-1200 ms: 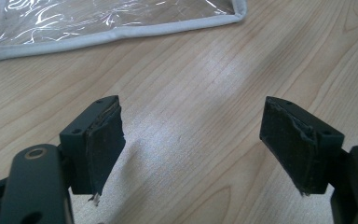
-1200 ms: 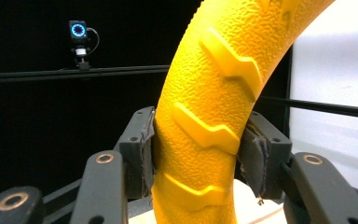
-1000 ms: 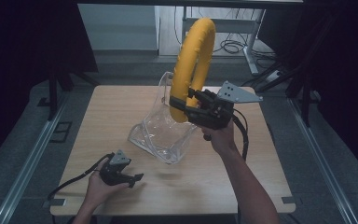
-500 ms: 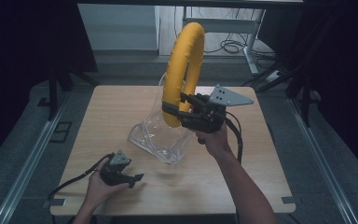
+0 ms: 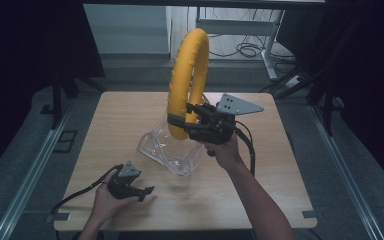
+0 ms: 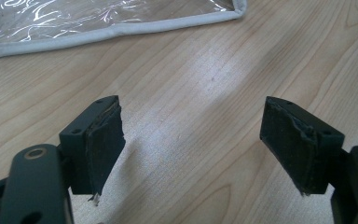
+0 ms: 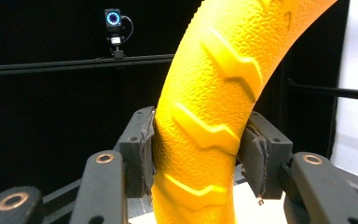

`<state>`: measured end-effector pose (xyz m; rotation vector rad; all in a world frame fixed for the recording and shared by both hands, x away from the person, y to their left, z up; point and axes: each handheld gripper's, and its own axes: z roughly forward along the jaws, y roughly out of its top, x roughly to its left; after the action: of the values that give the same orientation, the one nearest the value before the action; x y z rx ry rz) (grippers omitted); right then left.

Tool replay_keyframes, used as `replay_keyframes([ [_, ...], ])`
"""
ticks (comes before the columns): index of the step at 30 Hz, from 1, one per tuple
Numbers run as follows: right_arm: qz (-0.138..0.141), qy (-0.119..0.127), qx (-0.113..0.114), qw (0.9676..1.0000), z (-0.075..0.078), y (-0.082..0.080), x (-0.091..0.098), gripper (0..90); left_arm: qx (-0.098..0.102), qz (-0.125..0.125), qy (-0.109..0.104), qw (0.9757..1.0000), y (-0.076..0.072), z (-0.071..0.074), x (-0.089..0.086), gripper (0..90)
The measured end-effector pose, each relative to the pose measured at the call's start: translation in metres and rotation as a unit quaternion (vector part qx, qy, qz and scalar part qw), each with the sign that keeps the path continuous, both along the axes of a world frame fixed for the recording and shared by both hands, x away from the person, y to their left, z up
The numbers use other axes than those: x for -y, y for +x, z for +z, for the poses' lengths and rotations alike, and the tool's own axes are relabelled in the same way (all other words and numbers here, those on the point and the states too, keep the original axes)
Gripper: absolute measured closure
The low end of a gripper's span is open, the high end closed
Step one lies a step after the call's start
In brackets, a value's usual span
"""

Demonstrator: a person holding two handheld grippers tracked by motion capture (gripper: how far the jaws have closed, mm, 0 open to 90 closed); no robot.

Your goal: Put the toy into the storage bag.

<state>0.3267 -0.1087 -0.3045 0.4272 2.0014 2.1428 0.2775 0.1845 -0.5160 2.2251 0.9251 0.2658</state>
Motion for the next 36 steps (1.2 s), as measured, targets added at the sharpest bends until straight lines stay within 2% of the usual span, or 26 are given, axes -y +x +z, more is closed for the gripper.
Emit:
replay_keyframes([
  [14,0.021,-0.005,-0.019,0.9996,-0.010,0.007,-0.007,50.3,0.000,0.000,0.003,1.0000,0.000,0.000,0.000,21.3],
  [36,0.032,-0.020,-0.048,0.9981,-0.030,0.014,-0.013,50.3,0.003,0.000,0.003,1.0000,0.000,0.000,0.000,21.3],
])
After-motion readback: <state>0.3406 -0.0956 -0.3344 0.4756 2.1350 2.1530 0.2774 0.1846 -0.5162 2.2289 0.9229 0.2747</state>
